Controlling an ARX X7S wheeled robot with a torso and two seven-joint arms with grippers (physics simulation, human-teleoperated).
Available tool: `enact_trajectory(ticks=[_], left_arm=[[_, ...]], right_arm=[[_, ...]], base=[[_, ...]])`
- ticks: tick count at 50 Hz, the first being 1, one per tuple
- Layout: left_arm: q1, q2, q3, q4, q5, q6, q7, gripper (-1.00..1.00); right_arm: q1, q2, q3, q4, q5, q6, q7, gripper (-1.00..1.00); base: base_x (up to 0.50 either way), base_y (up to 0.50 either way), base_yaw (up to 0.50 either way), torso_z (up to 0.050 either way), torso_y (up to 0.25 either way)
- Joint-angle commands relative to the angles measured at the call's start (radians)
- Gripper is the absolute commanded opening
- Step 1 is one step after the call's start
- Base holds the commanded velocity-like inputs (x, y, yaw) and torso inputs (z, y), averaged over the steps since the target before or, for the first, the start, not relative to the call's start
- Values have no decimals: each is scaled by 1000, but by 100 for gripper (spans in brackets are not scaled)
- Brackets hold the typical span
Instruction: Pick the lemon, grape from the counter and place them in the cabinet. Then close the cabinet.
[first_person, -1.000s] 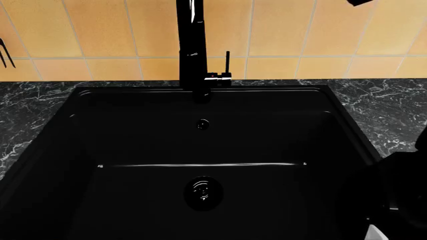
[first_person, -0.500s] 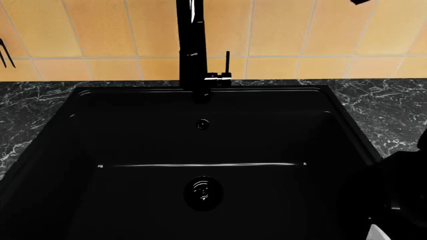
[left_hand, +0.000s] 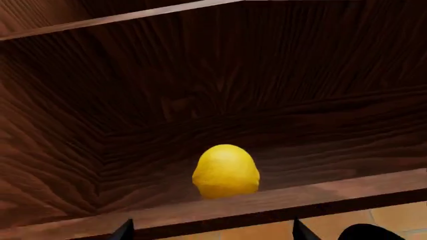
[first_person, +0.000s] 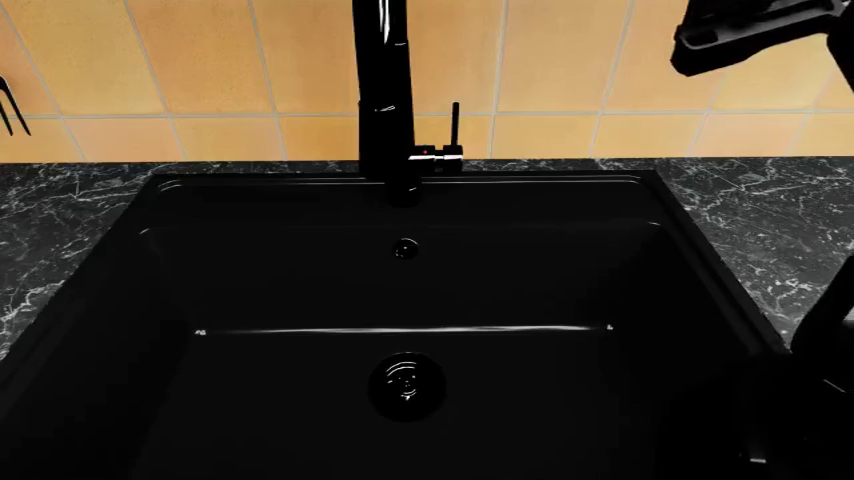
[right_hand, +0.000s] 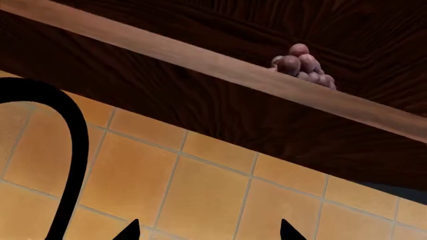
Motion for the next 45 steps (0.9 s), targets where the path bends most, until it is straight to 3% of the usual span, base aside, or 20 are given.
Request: enact_trajectory(ticks=[1,18,45], left_arm=[[110,-25,-1,-5,26,31,15,100],[239,-62,28,-102,46,50,105,100],[217,-107,56,-129,-137,-83,164,100]], right_arm=[[-68,-20,29,-10,14,-45,33,100],[-131,-55,58,4,52,-136,105,100],[-223,-86,105,4,154,-239,185,100]], base=[[0,0,0,0,0],[0,0,0,0,0],[-46,1,0,0,0]])
